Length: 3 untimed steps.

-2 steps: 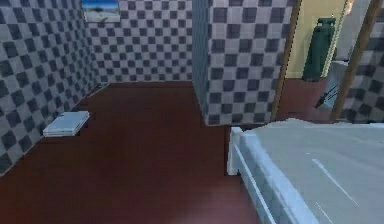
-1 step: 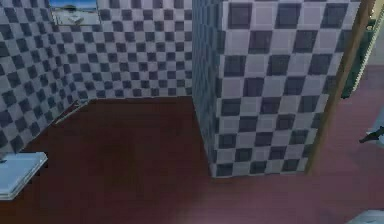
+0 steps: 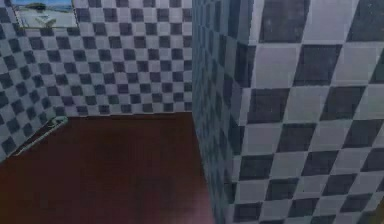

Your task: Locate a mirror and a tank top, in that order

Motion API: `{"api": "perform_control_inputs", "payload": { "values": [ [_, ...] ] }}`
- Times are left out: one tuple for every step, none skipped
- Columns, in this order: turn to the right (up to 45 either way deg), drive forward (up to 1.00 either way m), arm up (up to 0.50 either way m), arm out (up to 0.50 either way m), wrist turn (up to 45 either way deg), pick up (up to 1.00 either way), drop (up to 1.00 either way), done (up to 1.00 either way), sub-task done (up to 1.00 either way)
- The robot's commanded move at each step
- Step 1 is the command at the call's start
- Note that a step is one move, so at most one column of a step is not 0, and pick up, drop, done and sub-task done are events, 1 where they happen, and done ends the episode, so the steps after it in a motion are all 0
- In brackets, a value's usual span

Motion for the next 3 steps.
{"api": "perform_control_inputs", "payload": {
  "values": [
    [45.0,0.00,0.00,0.00,0.0,0.00,0.00,0.00,0.00],
    [3.0,0.00,0.00,0.00,0.0,0.00,0.00,0.00,0.00],
    [0.0,0.65,0.00,0.00,0.0,0.00,0.00,0.00,0.00]
  ]
}}
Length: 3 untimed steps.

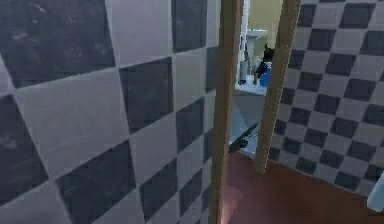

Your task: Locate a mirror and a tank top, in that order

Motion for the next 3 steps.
{"api": "perform_control_inputs", "payload": {
  "values": [
    [27.0,0.00,0.00,0.00,0.0,0.00,0.00,0.00,0.00],
    [0.0,0.05,0.00,0.00,0.0,0.00,0.00,0.00,0.00],
    [9.0,0.00,0.00,0.00,0.0,0.00,0.00,0.00,0.00]
  ]
}}
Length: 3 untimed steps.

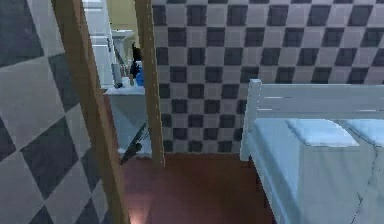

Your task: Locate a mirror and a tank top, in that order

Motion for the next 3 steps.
{"api": "perform_control_inputs", "payload": {
  "values": [
    [0.0,0.75,0.00,0.00,0.0,0.00,0.00,0.00,0.00],
    [3.0,0.00,0.00,0.00,0.0,0.00,0.00,0.00,0.00],
    [0.0,0.30,0.00,0.00,0.0,0.00,0.00,0.00,0.00]
  ]
}}
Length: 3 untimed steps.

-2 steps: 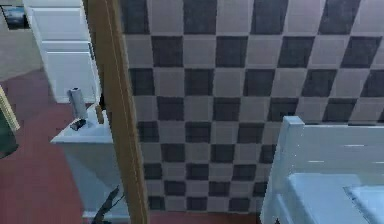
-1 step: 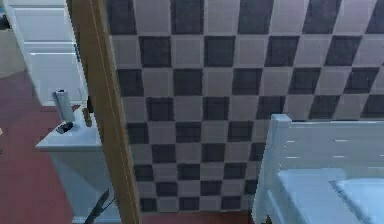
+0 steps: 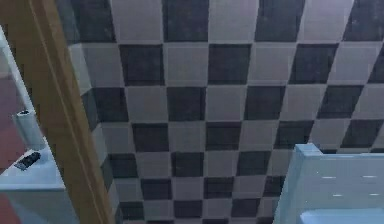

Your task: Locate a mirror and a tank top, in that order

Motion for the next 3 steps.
{"api": "perform_control_inputs", "payload": {
  "values": [
    [-45.0,0.00,0.00,0.00,0.0,0.00,0.00,0.00,0.00],
    [-27.0,0.00,0.00,0.00,0.0,0.00,0.00,0.00,0.00],
    [0.0,0.55,0.00,0.00,0.0,0.00,0.00,0.00,0.00]
  ]
}}
